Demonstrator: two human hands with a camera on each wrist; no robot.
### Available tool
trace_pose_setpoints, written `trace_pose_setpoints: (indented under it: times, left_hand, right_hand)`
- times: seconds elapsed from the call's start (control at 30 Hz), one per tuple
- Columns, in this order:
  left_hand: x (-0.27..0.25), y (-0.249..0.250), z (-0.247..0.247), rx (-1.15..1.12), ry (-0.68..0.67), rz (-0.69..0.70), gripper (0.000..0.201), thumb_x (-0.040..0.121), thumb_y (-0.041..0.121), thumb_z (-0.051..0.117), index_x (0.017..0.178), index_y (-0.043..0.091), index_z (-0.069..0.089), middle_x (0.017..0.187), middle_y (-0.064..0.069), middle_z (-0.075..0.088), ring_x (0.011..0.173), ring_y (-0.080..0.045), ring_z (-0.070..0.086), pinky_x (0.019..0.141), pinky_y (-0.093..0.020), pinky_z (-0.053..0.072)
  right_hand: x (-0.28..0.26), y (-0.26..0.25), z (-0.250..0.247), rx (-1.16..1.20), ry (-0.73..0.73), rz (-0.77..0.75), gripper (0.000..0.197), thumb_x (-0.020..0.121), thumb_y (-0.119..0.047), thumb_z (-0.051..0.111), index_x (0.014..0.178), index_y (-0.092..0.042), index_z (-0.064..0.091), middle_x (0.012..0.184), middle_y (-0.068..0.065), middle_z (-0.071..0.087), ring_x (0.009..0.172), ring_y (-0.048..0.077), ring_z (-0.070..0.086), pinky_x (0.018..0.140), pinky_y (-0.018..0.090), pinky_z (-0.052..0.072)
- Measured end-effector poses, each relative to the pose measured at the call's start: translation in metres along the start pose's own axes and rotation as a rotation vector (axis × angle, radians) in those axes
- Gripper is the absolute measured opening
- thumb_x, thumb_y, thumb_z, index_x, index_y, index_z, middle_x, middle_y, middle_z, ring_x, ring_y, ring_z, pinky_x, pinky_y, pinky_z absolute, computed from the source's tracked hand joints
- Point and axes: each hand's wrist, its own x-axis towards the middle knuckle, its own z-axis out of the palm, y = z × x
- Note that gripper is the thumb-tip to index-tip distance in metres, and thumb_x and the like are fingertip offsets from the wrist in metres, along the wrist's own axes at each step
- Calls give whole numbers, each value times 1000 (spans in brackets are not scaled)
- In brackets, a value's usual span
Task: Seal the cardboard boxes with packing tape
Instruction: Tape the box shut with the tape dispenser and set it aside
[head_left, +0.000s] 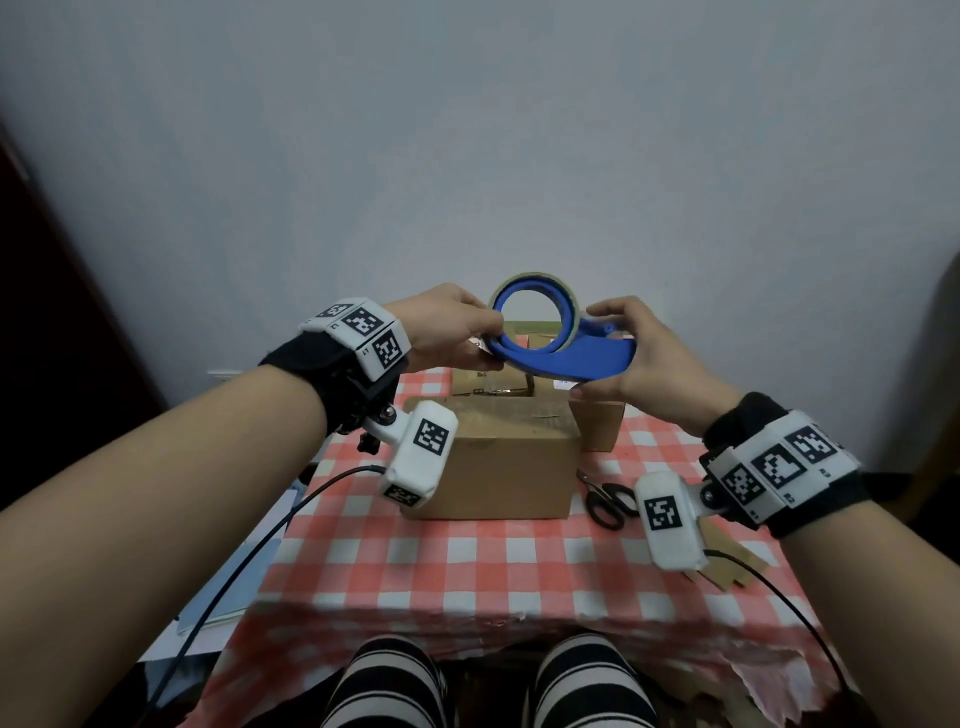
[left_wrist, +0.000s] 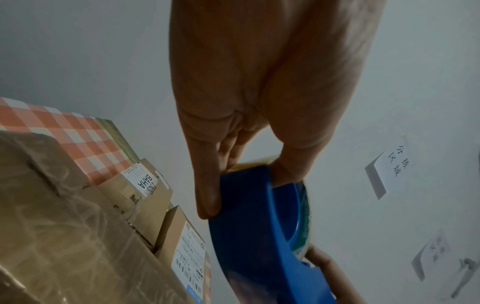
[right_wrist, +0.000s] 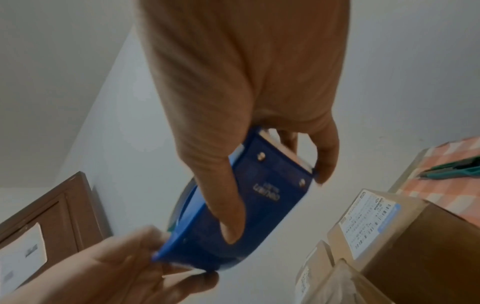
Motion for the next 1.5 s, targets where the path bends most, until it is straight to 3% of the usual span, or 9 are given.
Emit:
trace_pose_setpoints:
  times: [0.07, 0.23, 0.4, 0.53, 0.67, 0.87, 1.03, 1.2, 1.5]
  left_hand:
    - [1, -1, 2, 0, -8, -19, 4, 94, -3, 49, 95, -5, 53, 100, -26, 62, 84, -32, 67, 77, -33, 60]
    - [4, 1, 2, -167, 26, 2, 18, 92, -15, 44, 107, -5, 50, 122, -30, 52, 90, -32, 67, 64, -32, 61]
    - [2, 7, 2, -254, 16, 58, 17, 92, -16, 44, 97, -2, 53, 115, -21, 54, 83, -25, 68, 64, -29, 60]
    - [1, 12, 7, -329, 21, 82, 18, 92, -16, 45, 91, 1, 52, 115, -22, 54, 82, -25, 68, 62, -29, 60]
    - [5, 11, 7, -251, 22, 37, 24, 89, -14, 52, 111, -2, 51, 120, -23, 59, 92, -30, 68, 74, -36, 60]
    - [0, 21, 5, 75, 44, 38, 87, 73, 9, 81, 143, 23, 31, 109, -3, 52, 118, -25, 53, 95, -40, 47]
    - [-8, 40, 16, 7, 92, 240, 18, 89, 23, 67, 104, 20, 58, 112, 0, 56, 110, -17, 49, 108, -44, 37]
    - [-9, 47, 33, 70, -5, 289, 35, 90, 49, 57, 94, 15, 62, 106, -3, 61, 96, -17, 56, 98, -38, 47]
    - [-1, 38, 43, 36, -4, 235, 23, 92, 33, 61, 94, 12, 54, 93, -4, 67, 85, -20, 61, 91, -38, 53]
  right_hand:
    - [-2, -4, -2, 59, 17, -24, 83, 65, -1, 88, 130, -22, 41, 126, 0, 46, 88, 4, 61, 68, 13, 52]
    - [-7, -14, -5, 160, 46, -56, 106, 61, -10, 91, 141, -32, 26, 119, -7, 45, 103, 2, 58, 78, 9, 51]
    - [-6, -9, -1, 622, 226, 27, 121, 57, -15, 90, 148, -36, 13, 126, 13, 51, 111, 23, 65, 92, 36, 55]
    - [-2, -10, -4, 997, 184, 74, 118, 64, 3, 82, 153, -30, 11, 129, 7, 53, 102, 16, 69, 95, 36, 53]
    - [-3, -18, -5, 817, 158, 63, 101, 63, -4, 84, 144, -31, 28, 135, 5, 47, 106, 23, 67, 92, 49, 55]
    - [2, -25, -17, 707, 322, -77, 74, 75, 10, 74, 131, -19, 36, 117, 3, 58, 97, 17, 66, 78, 35, 60]
    - [1, -22, -23, 437, 316, -168, 71, 67, 5, 82, 124, -16, 47, 123, 5, 59, 114, 21, 58, 80, 27, 55]
    - [-6, -28, -22, 209, 249, -243, 68, 69, -3, 84, 124, -17, 46, 119, -8, 57, 104, -5, 55, 76, 14, 51]
    - [-9, -23, -19, 55, 161, -224, 67, 70, -5, 82, 120, -30, 44, 111, -17, 55, 108, -3, 53, 77, 19, 54]
